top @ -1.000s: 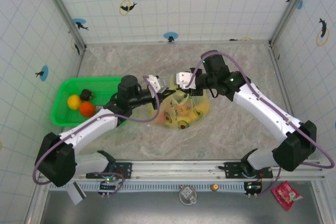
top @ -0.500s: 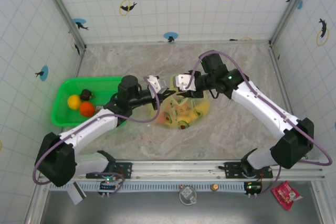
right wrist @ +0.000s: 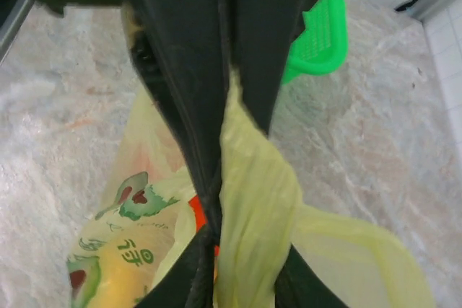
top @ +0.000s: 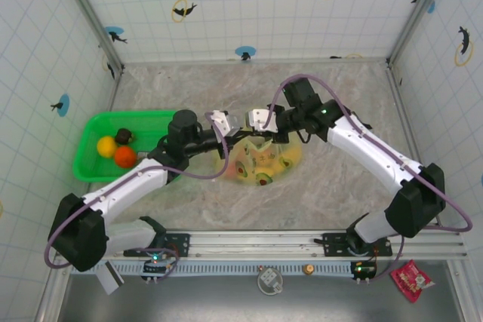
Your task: Place the fake fruits into the plastic bag and tie a complex knot
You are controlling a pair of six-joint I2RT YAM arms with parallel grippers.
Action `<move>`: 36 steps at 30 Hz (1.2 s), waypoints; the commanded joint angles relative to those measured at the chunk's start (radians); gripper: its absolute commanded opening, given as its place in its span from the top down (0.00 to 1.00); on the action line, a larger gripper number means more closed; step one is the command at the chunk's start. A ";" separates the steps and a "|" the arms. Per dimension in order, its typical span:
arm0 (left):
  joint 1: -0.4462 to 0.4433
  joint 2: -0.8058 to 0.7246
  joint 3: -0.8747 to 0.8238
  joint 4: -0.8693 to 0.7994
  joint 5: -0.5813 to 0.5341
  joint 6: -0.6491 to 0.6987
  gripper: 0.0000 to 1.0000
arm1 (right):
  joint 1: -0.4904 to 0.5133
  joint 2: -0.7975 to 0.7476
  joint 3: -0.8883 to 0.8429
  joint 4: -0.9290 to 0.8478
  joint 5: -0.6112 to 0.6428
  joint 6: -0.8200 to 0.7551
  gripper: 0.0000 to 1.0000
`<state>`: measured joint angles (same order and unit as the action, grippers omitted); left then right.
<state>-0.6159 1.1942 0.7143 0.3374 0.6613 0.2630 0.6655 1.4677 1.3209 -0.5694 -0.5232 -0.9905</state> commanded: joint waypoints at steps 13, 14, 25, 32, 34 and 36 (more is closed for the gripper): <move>-0.039 -0.162 0.046 -0.129 -0.008 -0.055 0.62 | -0.048 -0.111 -0.074 0.138 -0.003 -0.023 1.00; -0.039 -0.184 0.056 -0.139 -0.006 -0.067 0.61 | -0.050 -0.122 -0.084 0.149 -0.007 -0.025 1.00; -0.030 -0.210 0.150 -0.046 -0.175 -0.233 0.58 | -0.055 -0.240 -0.199 0.316 -0.059 -0.043 1.00; -0.024 0.081 0.338 -0.265 -0.206 -0.167 0.63 | -0.056 -0.288 -0.275 0.419 -0.072 -0.029 1.00; -0.022 0.119 0.323 -0.267 -0.182 -0.116 0.64 | -0.058 -0.285 -0.278 0.416 -0.082 -0.027 1.00; -0.024 0.137 0.295 -0.258 -0.150 -0.059 0.63 | -0.058 -0.283 -0.283 0.420 -0.089 -0.021 1.00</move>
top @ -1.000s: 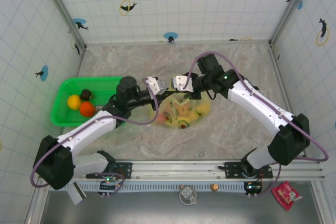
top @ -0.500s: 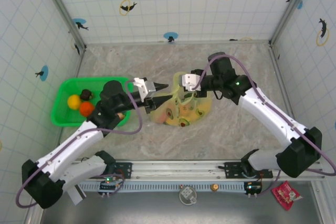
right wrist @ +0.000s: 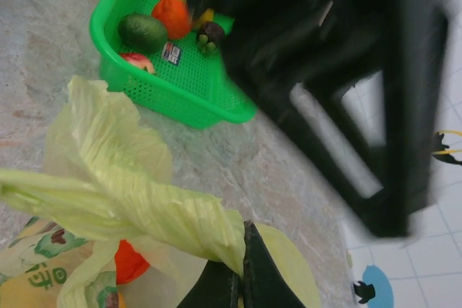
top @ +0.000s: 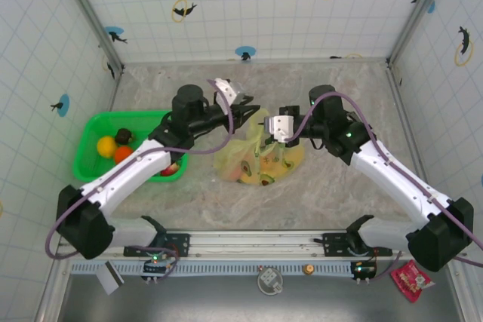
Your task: Place the fake fruits into the plastic bag and tie a complex knot
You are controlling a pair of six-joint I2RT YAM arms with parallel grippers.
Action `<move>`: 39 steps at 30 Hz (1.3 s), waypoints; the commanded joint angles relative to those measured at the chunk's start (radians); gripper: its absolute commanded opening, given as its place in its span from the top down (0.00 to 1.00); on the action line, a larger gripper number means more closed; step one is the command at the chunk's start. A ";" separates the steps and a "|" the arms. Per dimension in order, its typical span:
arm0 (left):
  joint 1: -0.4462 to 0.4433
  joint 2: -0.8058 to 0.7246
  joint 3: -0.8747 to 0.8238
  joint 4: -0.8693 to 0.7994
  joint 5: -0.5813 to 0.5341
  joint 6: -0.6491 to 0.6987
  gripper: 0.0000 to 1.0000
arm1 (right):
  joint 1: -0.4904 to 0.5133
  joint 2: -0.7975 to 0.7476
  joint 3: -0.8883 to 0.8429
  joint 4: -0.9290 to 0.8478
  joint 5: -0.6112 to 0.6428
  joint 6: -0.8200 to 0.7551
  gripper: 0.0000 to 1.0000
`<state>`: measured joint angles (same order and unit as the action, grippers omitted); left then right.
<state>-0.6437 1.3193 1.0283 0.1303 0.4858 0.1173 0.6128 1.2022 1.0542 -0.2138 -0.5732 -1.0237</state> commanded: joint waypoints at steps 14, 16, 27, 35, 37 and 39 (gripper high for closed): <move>-0.007 -0.006 -0.204 0.074 0.134 0.341 0.50 | -0.009 0.008 -0.025 0.091 -0.062 0.043 1.00; -0.007 -0.003 -0.205 0.096 0.122 0.331 0.48 | -0.008 0.010 -0.026 0.095 -0.068 0.050 1.00; -0.007 0.012 -0.203 0.215 0.249 0.228 0.56 | 0.008 0.025 -0.046 0.116 -0.059 0.064 1.00; -0.006 0.015 -0.211 0.232 0.240 0.205 0.86 | 0.024 0.033 -0.049 0.116 -0.040 0.063 1.00; -0.007 0.015 -0.213 0.230 0.224 0.205 0.94 | 0.025 0.031 -0.050 0.117 -0.038 0.063 1.00; -0.005 0.017 -0.212 0.226 0.202 0.203 1.00 | 0.027 0.032 -0.052 0.117 -0.036 0.065 1.00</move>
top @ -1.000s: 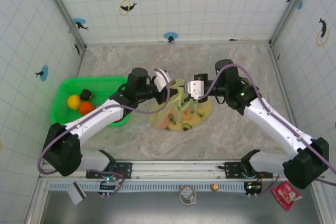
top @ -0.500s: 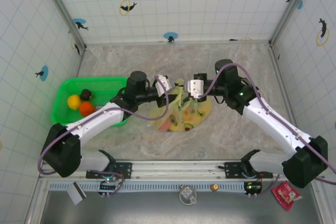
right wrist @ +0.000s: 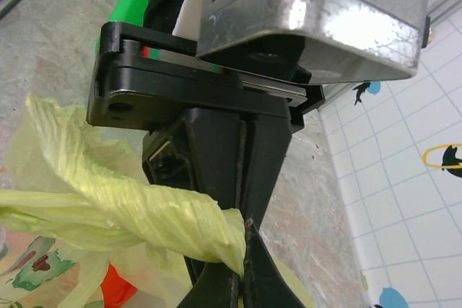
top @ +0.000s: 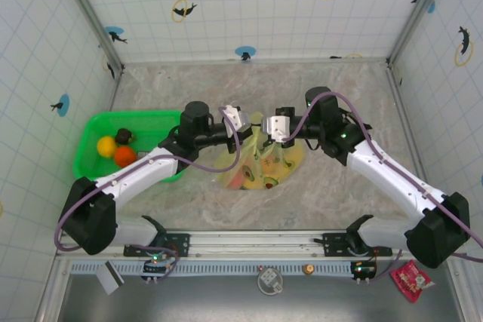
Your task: Place the fake fruits into the plastic bag and tie a complex knot
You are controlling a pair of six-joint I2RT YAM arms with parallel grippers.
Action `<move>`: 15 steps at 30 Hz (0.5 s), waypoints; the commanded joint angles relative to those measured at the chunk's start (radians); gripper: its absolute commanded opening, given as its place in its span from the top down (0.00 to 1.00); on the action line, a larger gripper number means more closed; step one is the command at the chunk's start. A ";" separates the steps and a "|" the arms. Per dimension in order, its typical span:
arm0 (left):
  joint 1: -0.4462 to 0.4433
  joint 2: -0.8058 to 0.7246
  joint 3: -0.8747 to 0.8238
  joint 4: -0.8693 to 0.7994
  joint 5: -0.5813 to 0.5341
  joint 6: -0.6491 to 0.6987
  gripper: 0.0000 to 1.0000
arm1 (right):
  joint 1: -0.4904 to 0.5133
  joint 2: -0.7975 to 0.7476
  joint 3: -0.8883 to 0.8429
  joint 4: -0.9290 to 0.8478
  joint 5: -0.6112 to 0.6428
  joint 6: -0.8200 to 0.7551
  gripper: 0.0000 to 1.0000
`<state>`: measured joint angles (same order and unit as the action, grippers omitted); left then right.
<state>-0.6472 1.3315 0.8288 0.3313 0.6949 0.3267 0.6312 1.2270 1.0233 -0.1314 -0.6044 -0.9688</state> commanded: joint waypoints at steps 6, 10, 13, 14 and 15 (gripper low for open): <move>-0.002 0.003 -0.018 0.026 -0.080 -0.044 1.00 | 0.025 -0.008 -0.041 0.068 0.063 0.043 0.82; -0.002 -0.018 -0.065 0.067 -0.126 -0.095 1.00 | 0.090 -0.097 -0.188 0.231 0.230 0.095 0.62; -0.003 -0.036 -0.093 0.077 -0.152 -0.135 1.00 | 0.145 -0.157 -0.275 0.272 0.353 0.099 0.61; -0.003 -0.043 -0.100 0.075 -0.176 -0.154 1.00 | 0.167 -0.178 -0.304 0.277 0.386 0.109 0.61; -0.003 -0.052 -0.109 0.076 -0.200 -0.171 1.00 | 0.186 -0.201 -0.328 0.290 0.417 0.123 0.61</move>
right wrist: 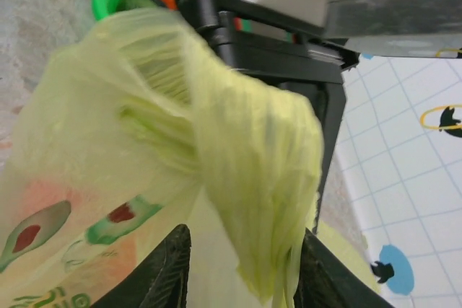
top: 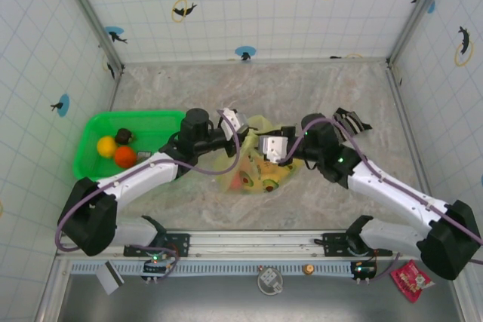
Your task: Place the fake fruits into the plastic bag and tie a complex knot
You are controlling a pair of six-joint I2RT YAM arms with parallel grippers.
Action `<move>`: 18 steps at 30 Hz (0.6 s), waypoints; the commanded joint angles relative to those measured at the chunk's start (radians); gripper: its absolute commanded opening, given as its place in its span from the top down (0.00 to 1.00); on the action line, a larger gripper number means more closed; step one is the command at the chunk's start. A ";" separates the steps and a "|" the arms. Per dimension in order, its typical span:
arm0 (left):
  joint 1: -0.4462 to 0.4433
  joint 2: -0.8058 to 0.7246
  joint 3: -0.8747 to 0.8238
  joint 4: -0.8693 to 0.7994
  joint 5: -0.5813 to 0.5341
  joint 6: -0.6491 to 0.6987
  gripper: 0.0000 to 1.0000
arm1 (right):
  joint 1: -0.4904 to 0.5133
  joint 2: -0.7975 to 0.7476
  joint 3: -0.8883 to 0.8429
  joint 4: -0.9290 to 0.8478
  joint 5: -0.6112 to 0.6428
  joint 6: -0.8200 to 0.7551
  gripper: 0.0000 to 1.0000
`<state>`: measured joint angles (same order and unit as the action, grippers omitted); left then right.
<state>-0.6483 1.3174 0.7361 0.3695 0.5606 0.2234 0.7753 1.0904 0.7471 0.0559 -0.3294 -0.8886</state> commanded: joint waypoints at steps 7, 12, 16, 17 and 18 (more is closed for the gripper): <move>-0.010 -0.090 -0.093 0.077 -0.123 -0.092 1.00 | 0.138 -0.262 -0.196 0.266 0.355 0.455 0.57; -0.021 -0.081 -0.098 0.095 -0.128 -0.132 1.00 | 0.137 -0.278 -0.134 0.157 0.334 0.760 0.81; -0.037 -0.081 -0.094 0.091 -0.136 -0.142 1.00 | 0.114 -0.246 -0.117 0.133 0.312 1.171 0.73; -0.042 -0.082 -0.095 0.091 -0.146 -0.142 1.00 | 0.099 -0.221 -0.106 0.127 0.257 1.263 0.70; -0.045 -0.083 -0.095 0.090 -0.154 -0.142 1.00 | 0.089 -0.204 -0.112 0.145 0.211 1.336 0.68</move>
<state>-0.6823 1.2415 0.6495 0.4355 0.4309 0.1024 0.8886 0.8452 0.5915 0.2012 -0.0357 0.0830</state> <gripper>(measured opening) 0.046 0.306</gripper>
